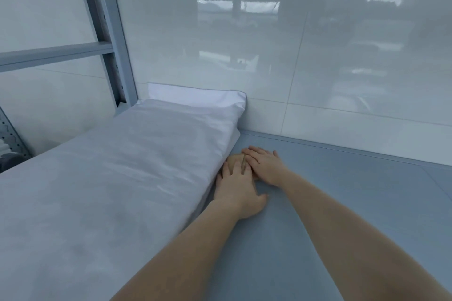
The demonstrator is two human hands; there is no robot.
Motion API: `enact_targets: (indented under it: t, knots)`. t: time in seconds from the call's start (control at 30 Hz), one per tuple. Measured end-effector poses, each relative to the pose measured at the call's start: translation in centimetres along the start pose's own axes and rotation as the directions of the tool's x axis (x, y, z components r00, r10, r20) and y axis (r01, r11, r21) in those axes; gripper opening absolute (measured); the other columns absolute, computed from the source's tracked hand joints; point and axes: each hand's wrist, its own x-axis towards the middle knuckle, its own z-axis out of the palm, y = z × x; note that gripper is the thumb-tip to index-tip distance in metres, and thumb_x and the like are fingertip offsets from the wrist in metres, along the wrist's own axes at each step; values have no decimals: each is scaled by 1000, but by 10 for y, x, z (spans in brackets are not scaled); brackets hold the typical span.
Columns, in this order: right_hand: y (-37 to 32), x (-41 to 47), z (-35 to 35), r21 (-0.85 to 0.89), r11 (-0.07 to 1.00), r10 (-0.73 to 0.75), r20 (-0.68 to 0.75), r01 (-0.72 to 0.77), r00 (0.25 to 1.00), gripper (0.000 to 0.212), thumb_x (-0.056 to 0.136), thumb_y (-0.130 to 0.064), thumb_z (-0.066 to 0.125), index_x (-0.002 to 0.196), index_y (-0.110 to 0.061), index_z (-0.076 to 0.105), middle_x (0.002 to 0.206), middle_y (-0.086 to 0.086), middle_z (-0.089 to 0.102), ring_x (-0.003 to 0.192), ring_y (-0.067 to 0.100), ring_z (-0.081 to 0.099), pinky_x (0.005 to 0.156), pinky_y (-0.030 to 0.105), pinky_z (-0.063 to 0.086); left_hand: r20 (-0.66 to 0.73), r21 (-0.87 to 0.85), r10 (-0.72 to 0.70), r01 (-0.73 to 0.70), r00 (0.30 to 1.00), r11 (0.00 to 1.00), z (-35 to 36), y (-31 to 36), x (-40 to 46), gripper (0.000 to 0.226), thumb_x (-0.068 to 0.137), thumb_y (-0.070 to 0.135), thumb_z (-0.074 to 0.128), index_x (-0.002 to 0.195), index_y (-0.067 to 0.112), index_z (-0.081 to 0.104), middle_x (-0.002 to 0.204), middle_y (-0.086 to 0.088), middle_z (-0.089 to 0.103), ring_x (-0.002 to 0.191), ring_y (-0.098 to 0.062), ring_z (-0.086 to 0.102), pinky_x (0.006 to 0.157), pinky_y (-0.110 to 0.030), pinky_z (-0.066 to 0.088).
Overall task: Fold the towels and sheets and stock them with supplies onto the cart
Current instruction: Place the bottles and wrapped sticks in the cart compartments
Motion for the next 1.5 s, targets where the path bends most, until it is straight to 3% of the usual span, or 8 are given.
enact_targets:
  t: [0.23, 0.47, 0.77, 1.07, 1.2, 1.33, 1.43, 1.5]
  knots:
    - [-2, -34, 0, -34, 999, 38, -30, -39, 999, 45, 104, -39, 20, 148, -34, 29, 158, -8, 21, 145, 13, 18, 118, 46, 1, 13, -7, 76, -76, 997, 997, -1, 1, -18, 86, 88, 51, 47, 155, 17, 4, 162, -3, 1, 147, -32, -1, 120, -46, 8]
    - [-14, -98, 8, -16, 980, 196, -99, -199, 976, 46, 104, -41, 22, 148, -32, 31, 158, -4, 23, 145, 18, 19, 118, 45, 4, 60, -80, 189, -184, 980, 980, -1, 6, -54, 83, 87, 42, 53, 155, 22, 9, 162, -1, 4, 148, -27, 2, 120, -42, 9]
    - [-48, -220, 29, -38, 903, 409, -235, -429, 882, 50, 101, -47, 23, 146, -30, 33, 154, -3, 29, 144, 20, 20, 116, 52, 5, 95, -74, 303, -297, 948, 952, 8, 18, -144, 83, 85, 45, 54, 154, 25, 12, 162, 1, 7, 149, -22, 0, 121, -39, 8]
    - [-109, -342, 51, -23, 802, 579, -210, -596, 788, 55, 101, -49, 19, 151, -26, 24, 157, 7, 21, 146, 23, 14, 117, 51, 0, 197, -49, 334, -331, 922, 942, -4, 27, -256, 80, 87, 39, 53, 154, 27, 10, 162, 4, 1, 149, -24, -7, 121, -36, 5]
    - [-138, -374, 60, -93, 764, 612, -208, -638, 763, 57, 101, -49, 19, 152, -22, 21, 157, 13, 19, 146, 25, 12, 118, 50, 1, 218, -32, 324, -325, 920, 945, -8, 24, -287, 76, 89, 34, 51, 154, 25, 11, 162, 4, -1, 148, -24, -8, 121, -35, 6]
    - [-142, -390, 54, -112, 780, 595, -172, -616, 785, 61, 100, -54, 22, 152, -23, 20, 154, 14, 21, 145, 29, 12, 117, 52, -1, 216, -18, 295, -298, 931, 954, -12, 19, -297, 72, 92, 33, 46, 154, 27, 10, 162, 5, -3, 149, -23, -6, 120, -36, 9]
    - [-132, -395, 44, -70, 814, 557, -189, -577, 808, 64, 96, -60, 29, 149, -25, 26, 155, 13, 17, 145, 31, 6, 116, 55, 1, 157, 11, 182, -186, 971, 983, -14, 13, -296, 68, 95, 34, 41, 154, 27, 8, 163, 0, 0, 149, -25, -1, 120, -37, 9]
    - [-124, -392, 39, -33, 863, 486, -216, -503, 847, 67, 93, -62, 34, 151, -29, 22, 159, 10, 7, 147, 31, -1, 117, 54, 3, 124, 25, 82, -85, 989, 996, -11, 8, -296, 68, 97, 38, 38, 155, 24, 6, 162, -4, 1, 148, -29, -1, 119, -40, 8]
